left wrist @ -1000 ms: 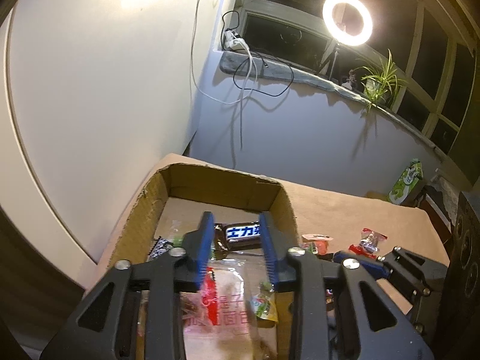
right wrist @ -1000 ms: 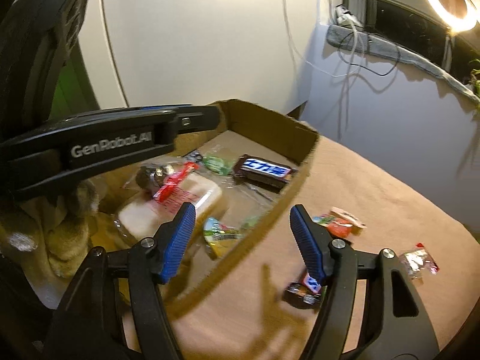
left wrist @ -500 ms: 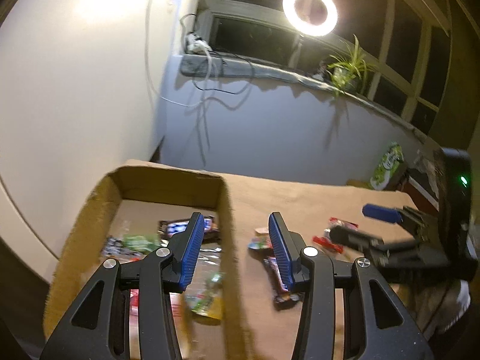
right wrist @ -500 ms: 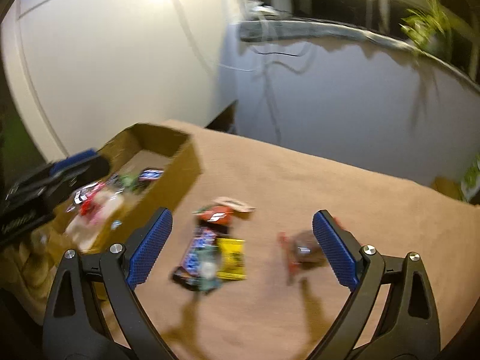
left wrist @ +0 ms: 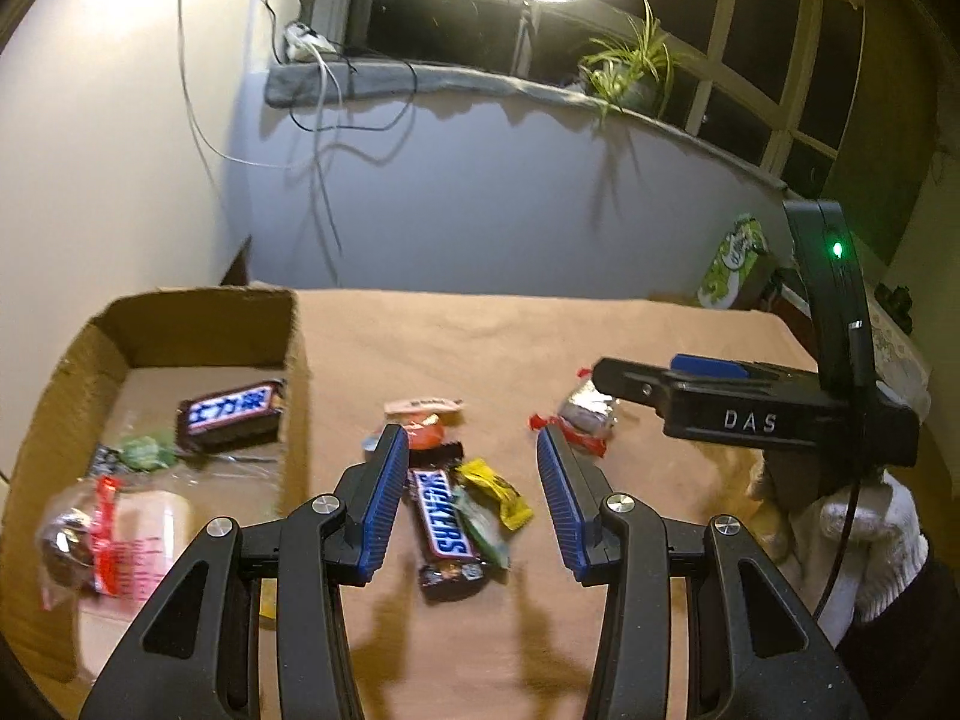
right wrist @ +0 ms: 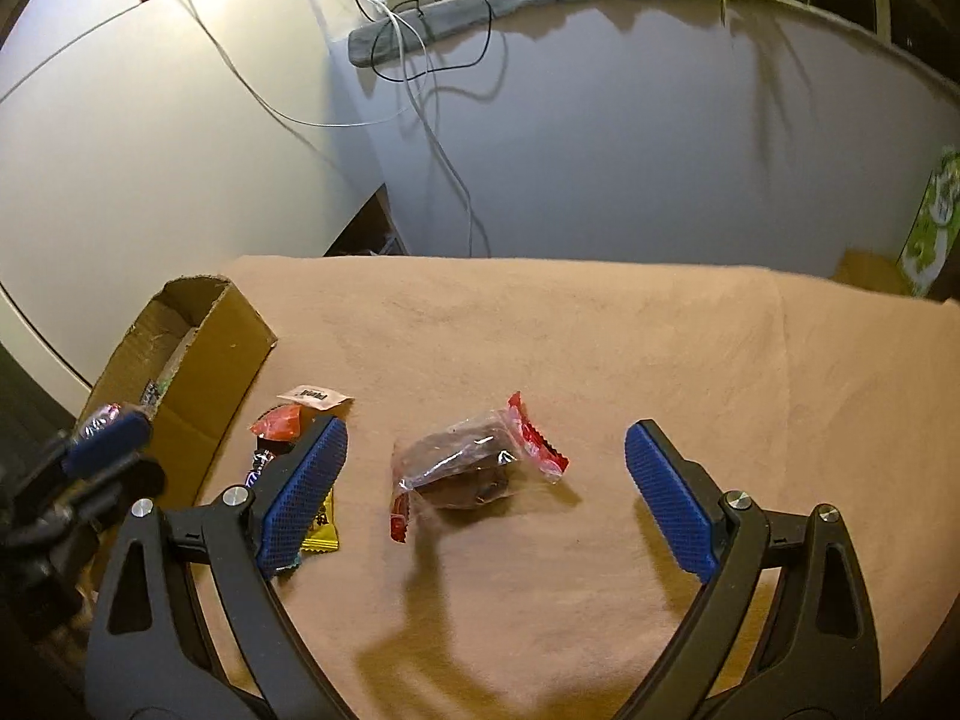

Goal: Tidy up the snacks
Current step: 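Move the left gripper to the yellow-wrapped candy while the right moves to the bagged brown cake, then grasp the yellow-wrapped candy with the left gripper while the right grasps the bagged brown cake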

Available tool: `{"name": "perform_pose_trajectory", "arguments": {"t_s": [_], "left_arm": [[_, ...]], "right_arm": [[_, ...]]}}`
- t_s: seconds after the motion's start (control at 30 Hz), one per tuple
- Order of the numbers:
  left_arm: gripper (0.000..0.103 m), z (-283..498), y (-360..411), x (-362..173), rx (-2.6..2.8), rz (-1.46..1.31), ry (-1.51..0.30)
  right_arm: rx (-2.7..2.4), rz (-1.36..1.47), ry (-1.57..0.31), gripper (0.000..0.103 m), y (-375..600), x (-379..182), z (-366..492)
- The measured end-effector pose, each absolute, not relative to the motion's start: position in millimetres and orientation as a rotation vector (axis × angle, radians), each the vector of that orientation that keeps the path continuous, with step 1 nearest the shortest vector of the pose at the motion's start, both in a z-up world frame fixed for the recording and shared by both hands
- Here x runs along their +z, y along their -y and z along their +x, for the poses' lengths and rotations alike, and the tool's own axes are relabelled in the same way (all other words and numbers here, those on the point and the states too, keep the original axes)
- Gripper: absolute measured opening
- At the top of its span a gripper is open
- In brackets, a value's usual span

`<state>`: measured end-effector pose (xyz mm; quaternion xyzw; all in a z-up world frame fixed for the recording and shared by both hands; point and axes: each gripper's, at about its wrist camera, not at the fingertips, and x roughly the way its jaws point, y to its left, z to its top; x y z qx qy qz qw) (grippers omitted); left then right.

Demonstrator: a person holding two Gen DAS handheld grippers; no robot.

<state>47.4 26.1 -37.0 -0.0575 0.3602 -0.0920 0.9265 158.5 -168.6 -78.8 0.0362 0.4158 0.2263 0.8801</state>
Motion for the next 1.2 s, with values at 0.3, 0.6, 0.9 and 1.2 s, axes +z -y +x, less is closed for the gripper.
{"name": "perform_pose_trajectory", "arguments": {"t_s": [0.3, 0.6, 0.9, 1.2], "left_arm": [[0.034, 54.4, 3.7, -57.0, -0.231, -0.043, -0.812], [0.034, 66.0, 8.4, -76.0, -0.203, -0.001, -0.868], [0.034, 69.9, 15.7, -88.6, -0.216, 0.022, -0.883], [0.019, 71.4, 13.1, -96.6, -0.215, 0.019, -0.901]], "right_arm": [[0.504, 0.124, -0.934, 0.091, 166.3, -95.6, 165.2], [0.518, 0.114, -0.96, 0.082, 153.1, -104.7, 168.3], [0.49, 0.076, -0.97, 0.078, 147.2, -111.4, 173.4], [0.533, 0.066, -0.992, 0.07, 145.2, -117.8, 172.2]]}}
